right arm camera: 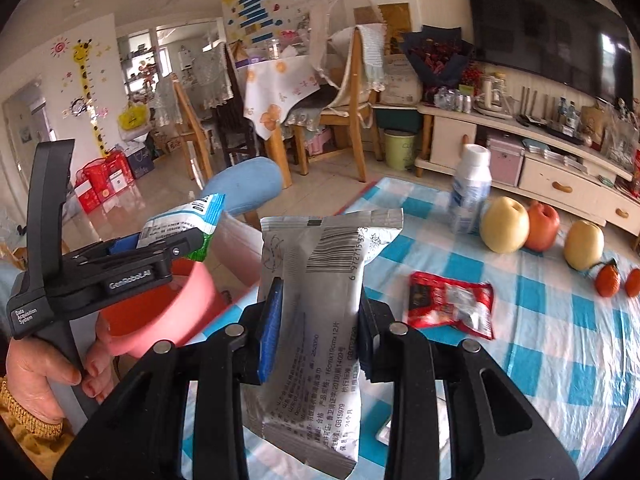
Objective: Collect trash
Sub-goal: 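Carry both packets over the pink bucket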
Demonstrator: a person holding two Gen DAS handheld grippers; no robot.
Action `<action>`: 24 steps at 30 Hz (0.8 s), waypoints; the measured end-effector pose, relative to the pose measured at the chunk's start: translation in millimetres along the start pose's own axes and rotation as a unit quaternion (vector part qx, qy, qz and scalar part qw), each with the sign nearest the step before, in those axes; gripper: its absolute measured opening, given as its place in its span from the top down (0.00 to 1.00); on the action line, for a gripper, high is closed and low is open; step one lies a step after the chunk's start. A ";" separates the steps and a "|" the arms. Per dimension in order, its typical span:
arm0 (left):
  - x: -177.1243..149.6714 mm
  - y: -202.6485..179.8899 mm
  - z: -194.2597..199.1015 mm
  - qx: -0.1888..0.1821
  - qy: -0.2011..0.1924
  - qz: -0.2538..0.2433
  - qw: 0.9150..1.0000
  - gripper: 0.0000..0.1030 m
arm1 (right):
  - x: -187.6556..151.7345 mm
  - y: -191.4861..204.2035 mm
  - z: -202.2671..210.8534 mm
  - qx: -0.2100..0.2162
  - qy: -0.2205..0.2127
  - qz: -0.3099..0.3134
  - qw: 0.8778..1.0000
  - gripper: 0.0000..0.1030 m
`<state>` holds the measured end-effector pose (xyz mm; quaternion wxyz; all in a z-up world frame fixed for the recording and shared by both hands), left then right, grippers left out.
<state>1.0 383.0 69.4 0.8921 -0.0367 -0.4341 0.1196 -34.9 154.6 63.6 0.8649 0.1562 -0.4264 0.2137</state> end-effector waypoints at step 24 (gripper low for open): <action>6.0 127.0 12.4 0.073 -0.006 0.126 0.989 0.28 | 26.3 153.8 -68.3 0.076 0.031 0.089 0.993 0.67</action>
Point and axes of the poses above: each gripper's, at about its wrist camera, not at the fingertips, and z roughly against the way its jaws point, y to its left, x to its top, the point moved 8 cm from there along -z, roughly the way its jaws point, and after that the axes turned 4 degrees about -x, right-handed, at the moved point
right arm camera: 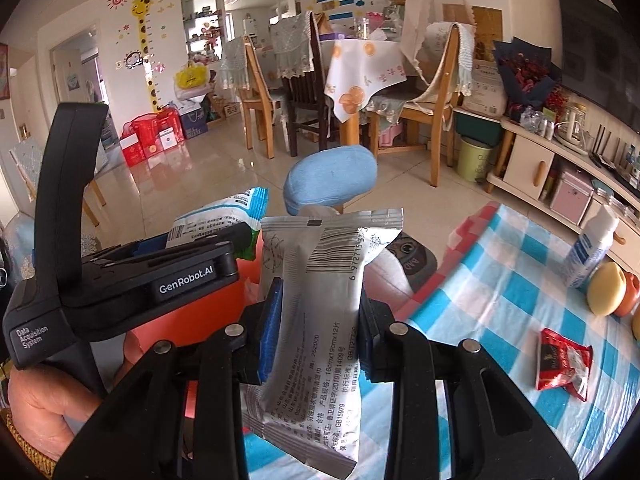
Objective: Collect trash
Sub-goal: 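Carry both packets over the pink bucket, then open both tools to drop the packets into the bucket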
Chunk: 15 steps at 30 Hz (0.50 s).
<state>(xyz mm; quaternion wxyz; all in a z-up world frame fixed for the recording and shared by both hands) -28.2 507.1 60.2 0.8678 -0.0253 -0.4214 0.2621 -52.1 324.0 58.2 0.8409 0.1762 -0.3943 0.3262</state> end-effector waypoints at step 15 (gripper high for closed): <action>1.8 26.8 -7.3 0.029 0.009 0.026 0.999 0.27 | -10.0 32.3 -45.4 0.017 0.042 0.015 0.999 0.64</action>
Point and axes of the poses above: each gripper's, at about its wrist camera, not at the fingertips, and z roughly against the way its jaws point, y to its left, x to its top, the point moved 8 cm from there along -z, roughly the way its jaws point, and after that the axes turned 4 degrees about -x, right-handed, at the moved point
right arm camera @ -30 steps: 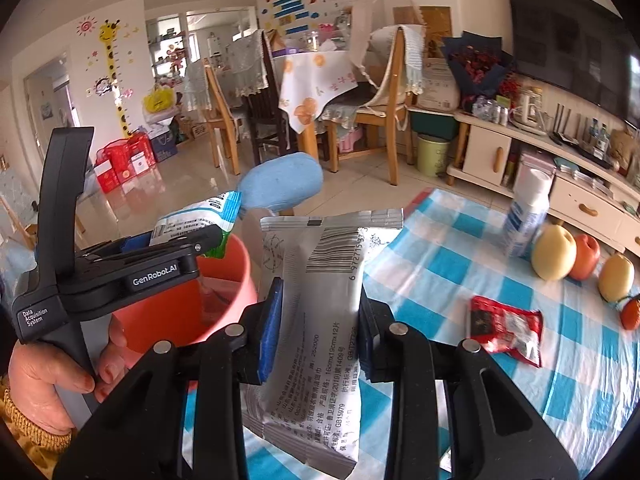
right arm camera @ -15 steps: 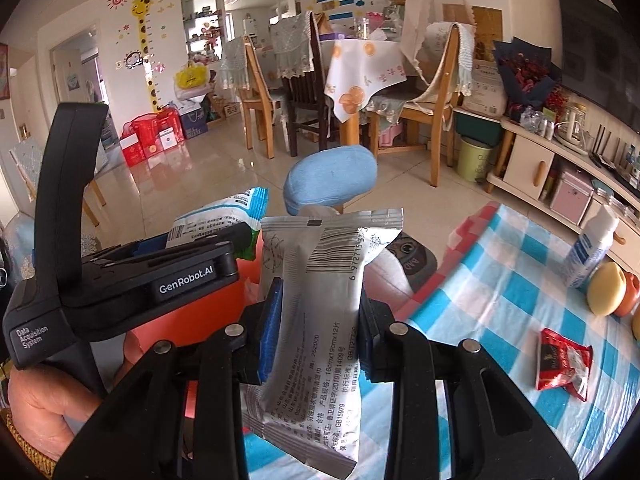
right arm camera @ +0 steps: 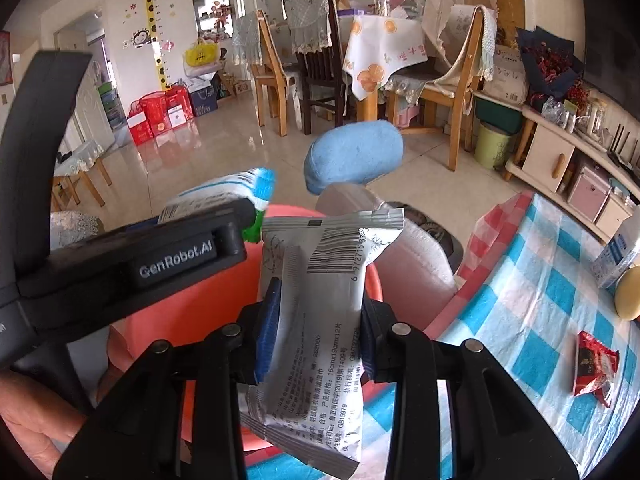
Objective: Collect trash
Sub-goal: 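Open both tools to drop the packets into the bucket, then swing both tools back from the bucket toward the table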
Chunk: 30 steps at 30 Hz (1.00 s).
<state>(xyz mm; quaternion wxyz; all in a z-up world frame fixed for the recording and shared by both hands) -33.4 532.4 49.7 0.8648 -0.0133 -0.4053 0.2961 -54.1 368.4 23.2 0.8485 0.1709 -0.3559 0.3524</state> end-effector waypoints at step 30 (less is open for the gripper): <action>-11.0 -53.9 -7.0 0.021 0.000 -0.096 0.995 0.12 | -49.4 -68.4 42.6 -0.069 -0.021 -0.050 0.996 0.11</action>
Point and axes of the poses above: each gripper's, at about its wrist camera, not at the fingertips, and z roughly against the way its jaws point, y to its left, x to its top, the point moved 8 cm from there along -z, roughly the way its jaws point, and after that the axes turned 4 degrees about -x, right-handed, at the moved point
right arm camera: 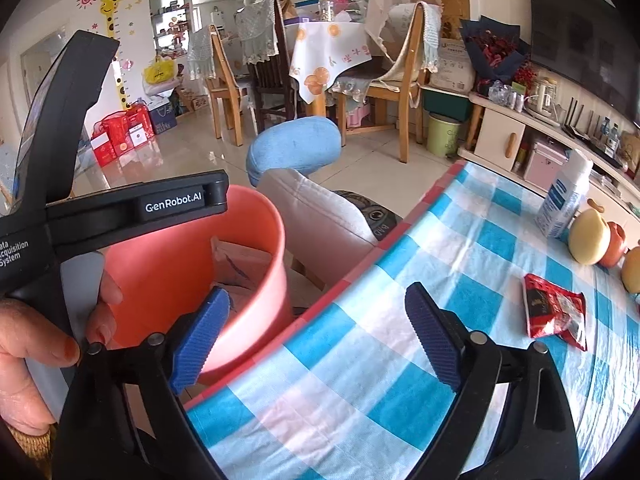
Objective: Collect trash
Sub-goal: 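Swing both tools back from the bucket toward the table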
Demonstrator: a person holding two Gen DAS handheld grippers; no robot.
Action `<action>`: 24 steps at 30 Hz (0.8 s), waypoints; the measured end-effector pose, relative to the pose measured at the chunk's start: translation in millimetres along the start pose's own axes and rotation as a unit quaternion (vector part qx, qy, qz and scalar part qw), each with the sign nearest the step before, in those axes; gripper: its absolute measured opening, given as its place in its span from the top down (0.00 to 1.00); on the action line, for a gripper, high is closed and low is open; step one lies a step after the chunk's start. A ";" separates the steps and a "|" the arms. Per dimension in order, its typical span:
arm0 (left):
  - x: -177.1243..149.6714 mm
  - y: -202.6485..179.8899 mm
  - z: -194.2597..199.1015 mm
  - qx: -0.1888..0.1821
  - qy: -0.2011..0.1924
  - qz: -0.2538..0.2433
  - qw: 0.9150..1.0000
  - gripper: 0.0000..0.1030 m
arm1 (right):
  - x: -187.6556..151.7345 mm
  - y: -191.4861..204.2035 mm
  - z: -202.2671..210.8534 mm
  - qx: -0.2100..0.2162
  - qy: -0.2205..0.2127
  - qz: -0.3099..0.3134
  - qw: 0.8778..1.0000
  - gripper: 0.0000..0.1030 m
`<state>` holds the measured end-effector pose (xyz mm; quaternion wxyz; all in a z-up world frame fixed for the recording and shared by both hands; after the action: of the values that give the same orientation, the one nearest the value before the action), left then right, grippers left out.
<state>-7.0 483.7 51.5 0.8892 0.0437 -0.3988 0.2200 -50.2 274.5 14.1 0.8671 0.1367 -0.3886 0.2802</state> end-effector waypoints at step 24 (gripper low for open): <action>-10.9 -73.2 1.5 -0.011 -0.001 -0.093 0.996 0.11 | -23.3 -52.8 37.7 -0.031 -0.011 -0.024 0.999 0.10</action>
<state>16.8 413.6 51.8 0.9057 0.0707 -0.3966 0.1322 -54.0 205.9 20.5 0.8727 0.1225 -0.4035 0.2459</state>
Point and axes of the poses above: each gripper's, at about its wrist camera, not at the fingertips, and z roughly against the way its jaws point, y to its left, x to its top, the point moved 8 cm from there along -z, roughly the way its jaws point, and after that the axes turned 4 degrees about -x, right-handed, at the moved point
